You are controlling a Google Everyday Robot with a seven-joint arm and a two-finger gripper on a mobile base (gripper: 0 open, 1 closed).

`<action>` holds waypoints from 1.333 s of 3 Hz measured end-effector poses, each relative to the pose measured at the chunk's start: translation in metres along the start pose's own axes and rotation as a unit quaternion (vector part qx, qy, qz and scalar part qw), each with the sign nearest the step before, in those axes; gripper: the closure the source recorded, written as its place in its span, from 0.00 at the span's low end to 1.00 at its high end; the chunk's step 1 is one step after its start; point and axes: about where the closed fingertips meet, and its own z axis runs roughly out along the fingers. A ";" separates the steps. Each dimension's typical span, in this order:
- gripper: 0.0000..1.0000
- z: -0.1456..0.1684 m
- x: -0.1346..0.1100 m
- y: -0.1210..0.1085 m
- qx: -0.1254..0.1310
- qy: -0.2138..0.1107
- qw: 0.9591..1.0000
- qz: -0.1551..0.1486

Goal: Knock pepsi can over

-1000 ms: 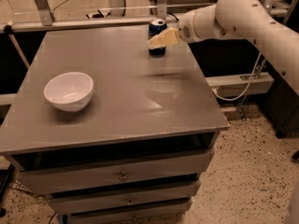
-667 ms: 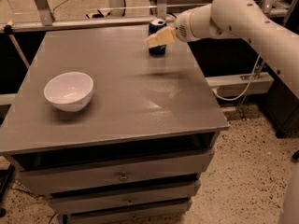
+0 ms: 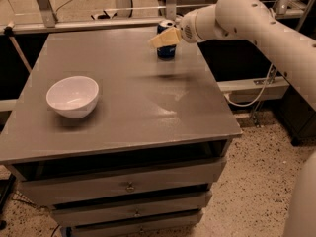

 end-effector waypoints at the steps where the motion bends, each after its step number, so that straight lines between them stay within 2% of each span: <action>1: 0.00 0.011 0.004 -0.006 0.010 0.003 1.000 0.012; 4: 0.00 0.033 0.015 -0.031 0.024 -0.003 0.999 0.030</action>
Offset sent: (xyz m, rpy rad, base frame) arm 0.0283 -0.0111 -0.0206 0.0205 0.0263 -0.0698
